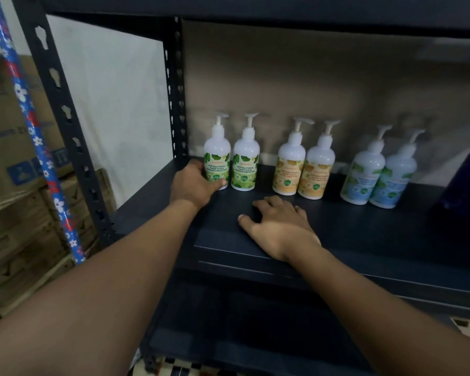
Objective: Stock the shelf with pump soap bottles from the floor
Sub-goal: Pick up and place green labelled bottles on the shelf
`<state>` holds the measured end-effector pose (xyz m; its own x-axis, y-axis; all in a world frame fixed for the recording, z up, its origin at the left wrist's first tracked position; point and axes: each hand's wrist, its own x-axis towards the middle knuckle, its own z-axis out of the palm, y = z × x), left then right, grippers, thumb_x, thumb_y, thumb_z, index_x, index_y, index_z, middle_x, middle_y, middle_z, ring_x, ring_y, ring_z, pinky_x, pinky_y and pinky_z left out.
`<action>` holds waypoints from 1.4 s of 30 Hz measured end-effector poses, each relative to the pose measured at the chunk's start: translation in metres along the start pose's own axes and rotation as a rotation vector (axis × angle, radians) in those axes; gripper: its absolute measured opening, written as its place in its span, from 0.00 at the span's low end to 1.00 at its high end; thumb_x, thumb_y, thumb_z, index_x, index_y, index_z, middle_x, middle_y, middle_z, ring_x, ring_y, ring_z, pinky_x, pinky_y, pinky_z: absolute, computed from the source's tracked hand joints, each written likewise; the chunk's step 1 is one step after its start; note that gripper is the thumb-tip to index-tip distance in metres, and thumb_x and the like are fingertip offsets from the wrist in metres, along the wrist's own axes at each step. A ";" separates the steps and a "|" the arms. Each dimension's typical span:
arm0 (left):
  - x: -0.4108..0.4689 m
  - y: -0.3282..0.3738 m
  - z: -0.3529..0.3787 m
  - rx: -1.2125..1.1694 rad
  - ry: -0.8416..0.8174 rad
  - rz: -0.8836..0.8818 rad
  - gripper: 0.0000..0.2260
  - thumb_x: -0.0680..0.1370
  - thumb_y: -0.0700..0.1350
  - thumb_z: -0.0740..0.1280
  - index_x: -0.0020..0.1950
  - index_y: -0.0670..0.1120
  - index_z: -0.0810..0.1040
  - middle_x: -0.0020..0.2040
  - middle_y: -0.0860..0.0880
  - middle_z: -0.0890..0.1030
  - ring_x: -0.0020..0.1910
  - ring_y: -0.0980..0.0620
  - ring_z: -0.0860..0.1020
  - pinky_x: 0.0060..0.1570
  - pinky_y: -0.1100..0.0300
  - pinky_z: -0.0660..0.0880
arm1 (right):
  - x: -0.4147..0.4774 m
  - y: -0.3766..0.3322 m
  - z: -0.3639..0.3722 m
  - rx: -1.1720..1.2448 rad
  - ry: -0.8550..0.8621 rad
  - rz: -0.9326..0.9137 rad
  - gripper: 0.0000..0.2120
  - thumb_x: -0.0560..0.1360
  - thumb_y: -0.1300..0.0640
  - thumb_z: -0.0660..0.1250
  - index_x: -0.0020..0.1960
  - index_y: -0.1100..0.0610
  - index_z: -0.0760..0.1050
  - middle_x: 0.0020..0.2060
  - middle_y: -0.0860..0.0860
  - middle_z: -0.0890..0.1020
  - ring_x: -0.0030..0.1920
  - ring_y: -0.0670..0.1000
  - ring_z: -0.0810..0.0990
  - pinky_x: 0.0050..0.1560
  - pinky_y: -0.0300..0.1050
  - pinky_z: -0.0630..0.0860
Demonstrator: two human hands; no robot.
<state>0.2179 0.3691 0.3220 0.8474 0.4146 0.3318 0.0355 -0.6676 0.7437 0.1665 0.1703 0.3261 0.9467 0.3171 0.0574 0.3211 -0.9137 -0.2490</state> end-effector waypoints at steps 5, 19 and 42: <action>0.003 0.001 0.003 0.024 -0.011 0.019 0.27 0.69 0.56 0.80 0.62 0.45 0.79 0.59 0.46 0.85 0.60 0.43 0.81 0.58 0.49 0.77 | 0.000 0.000 0.000 -0.001 0.003 -0.001 0.30 0.79 0.34 0.51 0.74 0.49 0.68 0.75 0.50 0.66 0.76 0.52 0.61 0.76 0.57 0.53; 0.005 -0.001 0.007 0.053 -0.044 0.022 0.28 0.69 0.59 0.78 0.64 0.47 0.79 0.61 0.47 0.84 0.61 0.43 0.81 0.57 0.51 0.77 | 0.003 0.002 0.002 0.008 0.005 -0.005 0.31 0.79 0.33 0.50 0.73 0.50 0.69 0.73 0.51 0.68 0.74 0.54 0.63 0.75 0.57 0.55; -0.224 0.067 -0.013 0.437 -0.281 0.114 0.30 0.80 0.65 0.60 0.75 0.49 0.71 0.79 0.45 0.64 0.78 0.41 0.60 0.75 0.45 0.60 | -0.193 0.090 -0.026 -0.001 0.160 -0.015 0.24 0.79 0.38 0.61 0.70 0.50 0.75 0.67 0.49 0.73 0.69 0.54 0.69 0.70 0.55 0.65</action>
<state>0.0230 0.2394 0.3053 0.9659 0.1828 0.1836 0.1015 -0.9190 0.3811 0.0138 0.0198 0.3180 0.9337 0.2864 0.2149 0.3355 -0.9093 -0.2460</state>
